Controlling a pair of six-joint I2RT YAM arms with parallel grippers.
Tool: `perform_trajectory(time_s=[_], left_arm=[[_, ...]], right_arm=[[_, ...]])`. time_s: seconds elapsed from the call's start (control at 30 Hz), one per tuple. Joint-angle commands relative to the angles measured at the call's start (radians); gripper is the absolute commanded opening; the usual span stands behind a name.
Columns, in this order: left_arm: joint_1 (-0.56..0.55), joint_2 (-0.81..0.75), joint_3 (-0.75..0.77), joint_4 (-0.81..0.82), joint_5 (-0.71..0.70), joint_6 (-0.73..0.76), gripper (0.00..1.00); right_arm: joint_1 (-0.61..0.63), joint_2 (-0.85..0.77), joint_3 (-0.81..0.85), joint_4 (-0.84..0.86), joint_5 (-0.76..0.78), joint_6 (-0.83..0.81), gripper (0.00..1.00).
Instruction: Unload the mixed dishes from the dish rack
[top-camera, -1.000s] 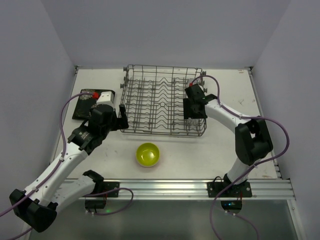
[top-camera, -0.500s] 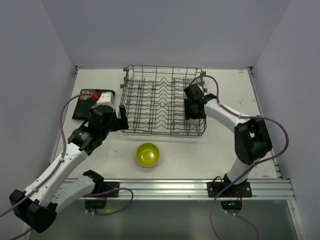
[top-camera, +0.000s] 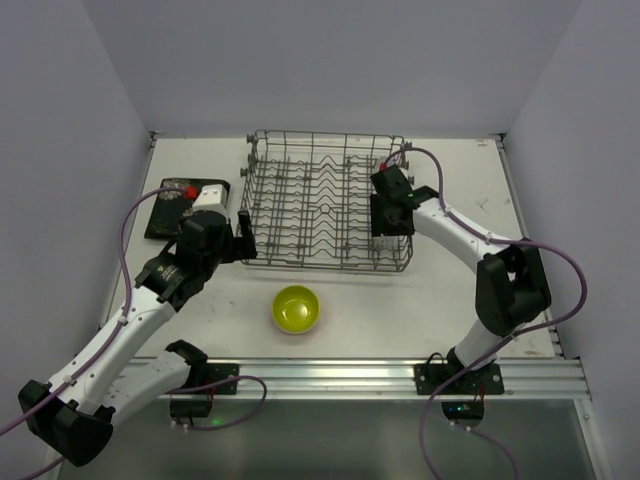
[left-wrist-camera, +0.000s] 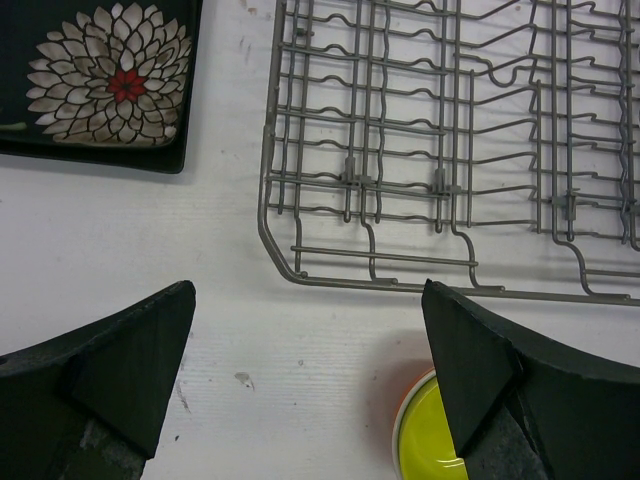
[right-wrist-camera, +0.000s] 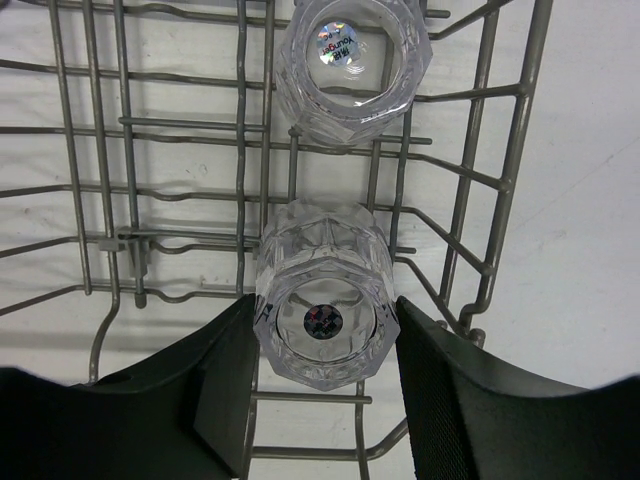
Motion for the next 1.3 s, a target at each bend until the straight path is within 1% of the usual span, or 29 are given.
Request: perform_trajectory(time_s=[0.0, 0.2, 0.4, 0.5, 0.6, 0.63, 0.67, 0.7, 0.73, 0.77, 0.8, 0.83, 0.87, 0.9, 0.93, 0.97, 1.07, 1.13, 1.2, 1.27], left_arm=[[-0.001, -0.014, -0.001, 0.019, 0.003, 0.025, 1.00], [0.001, -0.015, -0.001, 0.021, 0.004, 0.025, 1.00], [-0.001, -0.017, 0.008, 0.031, 0.037, 0.018, 1.00], [-0.001, -0.023, 0.015, 0.068, 0.106, 0.010, 1.00], [-0.001, -0.035, 0.017, 0.140, 0.216, -0.004, 1.00], [-0.001, -0.040, 0.017, 0.163, 0.297, -0.007, 1.00], [-0.001, -0.047, 0.008, 0.233, 0.340, -0.019, 1.00], [-0.001, -0.053, -0.003, 0.287, 0.477, -0.025, 1.00], [-0.001, -0.059, -0.017, 0.341, 0.550, -0.039, 1.00], [-0.002, -0.073, -0.055, 0.480, 0.617, -0.082, 1.00], [-0.002, -0.079, -0.078, 0.566, 0.747, -0.113, 1.00], [-0.005, -0.081, -0.104, 0.670, 0.803, -0.146, 1.00], [-0.017, -0.076, -0.145, 0.843, 0.846, -0.213, 1.00], [-0.027, -0.067, -0.156, 0.922, 0.883, -0.241, 1.00], [-0.040, -0.055, -0.164, 0.987, 0.931, -0.261, 1.00], [-0.069, -0.020, -0.162, 1.078, 0.946, -0.277, 1.00], [-0.125, 0.061, -0.144, 1.194, 0.972, -0.288, 1.00], [-0.157, 0.110, -0.138, 1.234, 0.971, -0.300, 1.00], [-0.181, 0.132, -0.139, 1.309, 0.963, -0.305, 1.00], [-0.212, 0.169, -0.143, 1.381, 0.956, -0.301, 1.00]], right_arm=[[0.005, -0.080, 0.044, -0.003, 0.015, -0.002, 0.26], [0.006, -0.112, 0.053, -0.018, -0.021, -0.009, 0.25], [0.008, -0.217, 0.058, -0.031, -0.059, -0.020, 0.23], [0.008, -0.298, 0.050, -0.014, -0.105, -0.025, 0.23], [0.008, -0.385, 0.038, 0.015, -0.160, -0.028, 0.23], [0.008, -0.407, 0.035, 0.024, -0.178, -0.028, 0.23], [0.008, -0.456, 0.026, 0.038, -0.200, -0.032, 0.22], [0.008, -0.483, 0.000, 0.090, -0.233, -0.035, 0.22], [0.008, -0.513, -0.019, 0.121, -0.260, -0.037, 0.22], [0.008, -0.545, -0.046, 0.162, -0.275, -0.037, 0.21], [0.008, -0.613, -0.107, 0.251, -0.324, -0.034, 0.21], [0.008, -0.643, -0.132, 0.288, -0.390, -0.025, 0.21], [0.008, -0.669, -0.155, 0.323, -0.422, -0.002, 0.21], [0.008, -0.710, -0.190, 0.377, -0.451, 0.012, 0.21], [0.008, -0.720, -0.198, 0.389, -0.476, 0.024, 0.21], [0.006, -0.728, -0.198, 0.391, -0.517, 0.038, 0.21], [0.005, -0.793, -0.247, 0.475, -0.603, 0.070, 0.20], [0.006, -0.868, -0.296, 0.553, -0.628, 0.086, 0.20], [0.006, -0.905, -0.336, 0.622, -0.680, 0.097, 0.19], [0.006, -0.941, -0.370, 0.665, -0.688, 0.092, 0.18]])
